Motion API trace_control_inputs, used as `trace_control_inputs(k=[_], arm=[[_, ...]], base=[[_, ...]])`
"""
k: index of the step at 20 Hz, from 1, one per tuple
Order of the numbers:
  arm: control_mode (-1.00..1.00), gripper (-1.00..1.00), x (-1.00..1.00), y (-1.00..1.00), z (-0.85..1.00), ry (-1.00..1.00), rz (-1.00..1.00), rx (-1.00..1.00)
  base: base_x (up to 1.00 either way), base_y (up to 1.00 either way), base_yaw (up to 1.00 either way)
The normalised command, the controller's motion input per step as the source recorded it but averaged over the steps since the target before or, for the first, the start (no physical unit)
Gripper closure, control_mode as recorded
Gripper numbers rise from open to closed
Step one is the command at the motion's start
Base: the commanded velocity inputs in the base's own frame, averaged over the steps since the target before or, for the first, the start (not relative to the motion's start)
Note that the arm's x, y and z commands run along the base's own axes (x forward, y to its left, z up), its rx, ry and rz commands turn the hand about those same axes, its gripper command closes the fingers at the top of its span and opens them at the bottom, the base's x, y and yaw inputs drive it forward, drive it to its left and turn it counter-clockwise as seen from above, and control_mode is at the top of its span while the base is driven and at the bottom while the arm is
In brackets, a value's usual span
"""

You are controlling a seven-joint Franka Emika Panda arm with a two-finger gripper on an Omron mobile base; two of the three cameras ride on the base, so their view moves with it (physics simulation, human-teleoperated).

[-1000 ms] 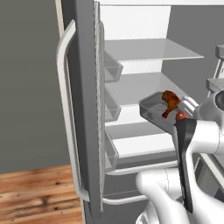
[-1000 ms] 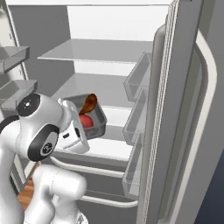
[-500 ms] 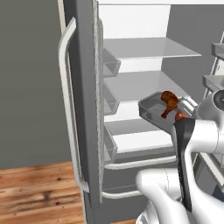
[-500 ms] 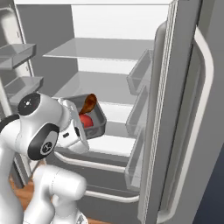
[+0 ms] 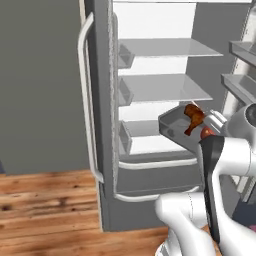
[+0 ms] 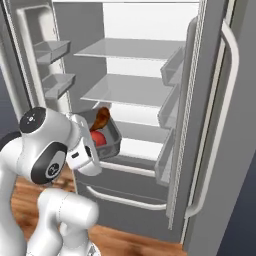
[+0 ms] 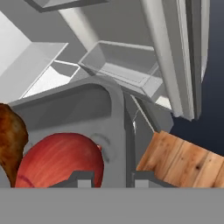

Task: Place the tupperware containing the chicken drumstick and onion meal in the microwave. Close the microwave door and press the start button to reheat the meal.

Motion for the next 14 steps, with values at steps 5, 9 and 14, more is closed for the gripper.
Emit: trace_control_inputs(k=[5, 9, 14], arm=[[1.0, 1.0, 0.0, 0.0, 0.0, 0.0, 0.0, 0.0], [1.0, 1.0, 0.0, 0.0, 0.0, 0.0, 0.0, 0.0], [1.0, 1.0, 0.0, 0.0, 0.0, 0.0, 0.0, 0.0]], base=[[-0.52, 0.09, 0.26], [-0.38, 0.27, 0.37], [-0.2, 0.37, 0.46]])
